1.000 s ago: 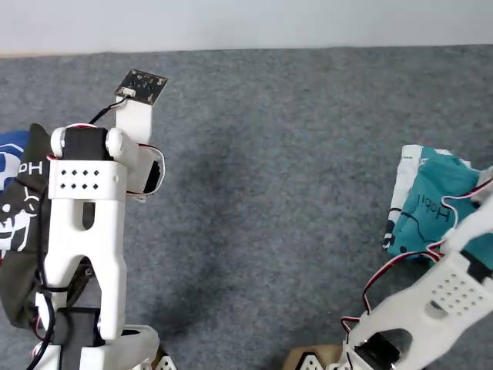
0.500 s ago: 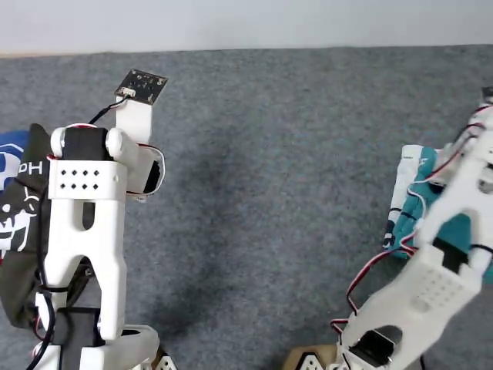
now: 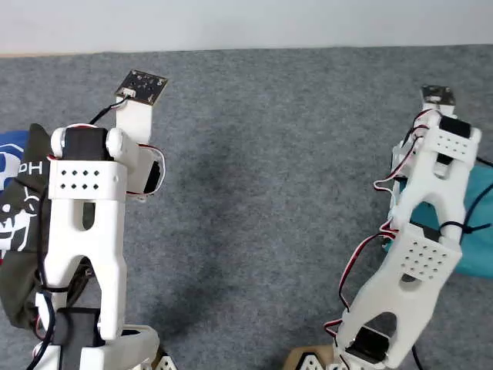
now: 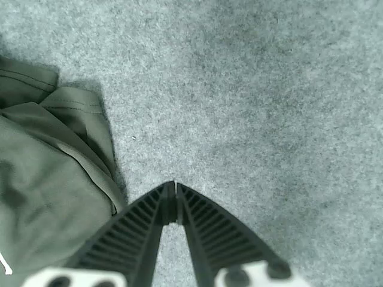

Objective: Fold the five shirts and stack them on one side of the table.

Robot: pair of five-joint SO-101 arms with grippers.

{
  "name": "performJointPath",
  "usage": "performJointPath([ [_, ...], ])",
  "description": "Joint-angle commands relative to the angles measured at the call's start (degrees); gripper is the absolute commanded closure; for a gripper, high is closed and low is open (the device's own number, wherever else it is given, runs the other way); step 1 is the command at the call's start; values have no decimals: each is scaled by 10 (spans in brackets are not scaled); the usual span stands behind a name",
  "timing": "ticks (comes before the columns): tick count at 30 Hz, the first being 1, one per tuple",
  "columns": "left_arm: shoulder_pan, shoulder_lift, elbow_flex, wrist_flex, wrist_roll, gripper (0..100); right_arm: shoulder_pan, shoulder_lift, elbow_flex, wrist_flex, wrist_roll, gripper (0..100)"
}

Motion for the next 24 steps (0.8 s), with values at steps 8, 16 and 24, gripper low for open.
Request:
performJointPath([
  [8, 4, -22, -2, 13, -4, 994, 32, -55, -24, -69, -4, 954],
  [16, 5, -22, -2, 13, -4, 994, 13, -29, -24, -102, -6, 953],
  [24, 5, -22, -2, 13, -4, 994, -30, -87, -24, -31, -4, 946],
])
